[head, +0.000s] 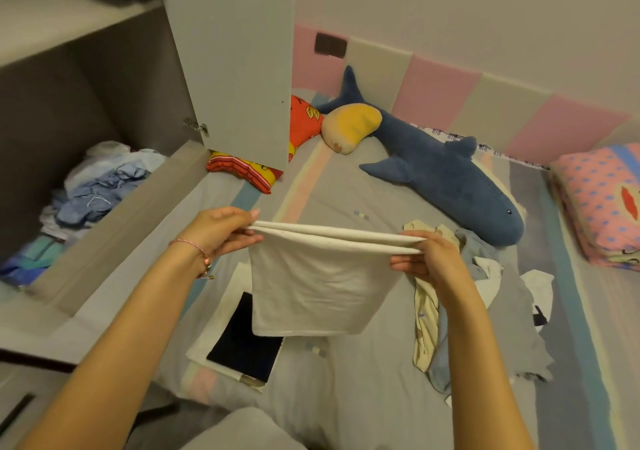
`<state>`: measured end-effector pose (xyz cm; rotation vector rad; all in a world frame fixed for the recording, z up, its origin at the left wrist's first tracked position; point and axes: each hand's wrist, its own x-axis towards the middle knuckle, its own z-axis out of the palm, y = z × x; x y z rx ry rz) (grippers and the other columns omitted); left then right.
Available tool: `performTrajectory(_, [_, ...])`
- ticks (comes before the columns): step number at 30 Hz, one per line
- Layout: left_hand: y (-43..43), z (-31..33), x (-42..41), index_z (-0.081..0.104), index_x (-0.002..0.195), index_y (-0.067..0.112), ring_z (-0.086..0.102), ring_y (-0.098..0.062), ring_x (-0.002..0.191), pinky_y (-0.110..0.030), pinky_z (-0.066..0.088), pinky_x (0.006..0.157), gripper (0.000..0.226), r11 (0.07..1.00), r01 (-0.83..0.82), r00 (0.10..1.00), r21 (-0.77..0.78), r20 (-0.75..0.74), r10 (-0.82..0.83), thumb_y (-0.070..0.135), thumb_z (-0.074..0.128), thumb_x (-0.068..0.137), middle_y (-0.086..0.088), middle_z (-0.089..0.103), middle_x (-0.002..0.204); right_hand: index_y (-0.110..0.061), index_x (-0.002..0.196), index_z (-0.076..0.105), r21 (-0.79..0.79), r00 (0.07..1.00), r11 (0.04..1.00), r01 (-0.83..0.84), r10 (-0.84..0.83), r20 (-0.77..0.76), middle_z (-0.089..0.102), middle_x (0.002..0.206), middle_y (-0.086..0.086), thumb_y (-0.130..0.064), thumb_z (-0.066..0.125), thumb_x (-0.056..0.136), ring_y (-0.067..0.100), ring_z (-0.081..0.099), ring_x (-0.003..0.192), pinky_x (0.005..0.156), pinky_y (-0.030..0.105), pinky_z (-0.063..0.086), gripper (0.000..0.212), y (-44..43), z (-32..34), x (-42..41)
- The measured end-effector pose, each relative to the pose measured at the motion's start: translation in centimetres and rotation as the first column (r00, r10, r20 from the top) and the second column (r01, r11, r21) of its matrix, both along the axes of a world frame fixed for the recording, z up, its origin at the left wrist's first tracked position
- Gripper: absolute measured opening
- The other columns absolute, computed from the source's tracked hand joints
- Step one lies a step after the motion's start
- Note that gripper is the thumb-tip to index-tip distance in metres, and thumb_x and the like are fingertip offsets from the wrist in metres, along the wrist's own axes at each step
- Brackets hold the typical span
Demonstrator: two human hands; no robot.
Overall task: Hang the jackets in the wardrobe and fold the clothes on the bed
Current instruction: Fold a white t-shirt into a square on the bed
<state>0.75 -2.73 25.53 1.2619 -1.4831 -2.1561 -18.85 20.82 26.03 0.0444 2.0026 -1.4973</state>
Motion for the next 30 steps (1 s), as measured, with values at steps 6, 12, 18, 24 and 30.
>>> performTrajectory(6, [-0.6, -1.0, 1.6, 0.062, 0.093, -0.007, 0.069, -0.017, 0.057, -0.019, 0.057, 0.056, 0.009, 0.999, -0.046, 0.998, 0.009, 0.043, 0.046, -0.002, 0.06, 0.086, -0.021, 0.064, 0.08, -0.005, 0.093, 0.059, 0.095, 0.95, 0.954, -0.284, 0.267, 0.159, 0.067, 0.068, 0.025, 0.003, 0.028, 0.095, 0.027, 0.068, 0.056, 0.058, 0.028, 0.058, 0.032, 1.8, 0.3, 1.2])
performTrajectory(12, [-2.4, -2.5, 3.4, 0.063, 0.083, -0.003, 0.067, -0.015, 0.052, -0.016, 0.054, 0.051, 0.003, 0.991, -0.13, 0.99, 0.019, 0.061, 0.129, -0.003, 0.061, 0.085, -0.01, 0.067, 0.057, -0.004, 0.098, 0.055, 0.086, 0.923, 0.954, -0.287, 0.252, 0.289, 0.069, 0.063, 0.015, -0.002, 0.032, 0.094, 0.022, 0.069, 0.056, 0.069, 0.033, 0.058, 0.024, -0.3, -3.1, 1.1])
performTrajectory(18, [-6.5, -6.3, 1.3, 0.059, 0.076, 0.002, 0.063, -0.01, 0.042, -0.016, 0.055, 0.051, 0.011, 0.976, -0.206, 0.964, -0.074, 0.154, 0.216, -0.001, 0.06, 0.087, -0.015, 0.059, 0.073, -0.005, 0.11, 0.045, 0.045, 0.934, 0.978, -0.204, 0.18, 0.309, 0.073, 0.069, 0.008, -0.002, 0.027, 0.093, 0.017, 0.067, 0.078, 0.073, 0.028, 0.051, 0.025, -6.7, -8.8, 1.1])
performTrajectory(24, [-10.6, -7.0, -0.4, 0.055, 0.08, 0.01, 0.062, -0.006, 0.041, -0.017, 0.054, 0.05, 0.015, 0.967, -0.156, 0.973, -0.204, 0.136, 0.185, -0.001, 0.055, 0.09, -0.011, 0.059, 0.075, -0.015, 0.089, 0.058, -0.083, 0.966, 0.995, -0.06, 0.079, 0.244, 0.066, 0.088, 0.007, 0.001, 0.03, 0.092, 0.016, 0.064, 0.08, 0.073, 0.028, 0.052, 0.033, -11.0, -10.2, 0.6])
performTrajectory(30, [-11.7, -9.5, 0.9, 0.058, 0.105, 0.014, 0.065, -0.01, 0.062, -0.012, 0.053, 0.056, 0.021, 0.907, -0.146, 0.977, -0.396, 0.086, 0.195, 0.001, 0.055, 0.09, -0.014, 0.061, 0.094, -0.019, 0.084, 0.067, -0.054, 0.984, 0.983, -0.178, 0.177, -0.03, 0.066, 0.091, 0.003, 0.0, 0.039, 0.091, 0.018, 0.062, 0.091, 0.083, 0.03, 0.05, 0.034, -11.6, -12.4, 2.4])
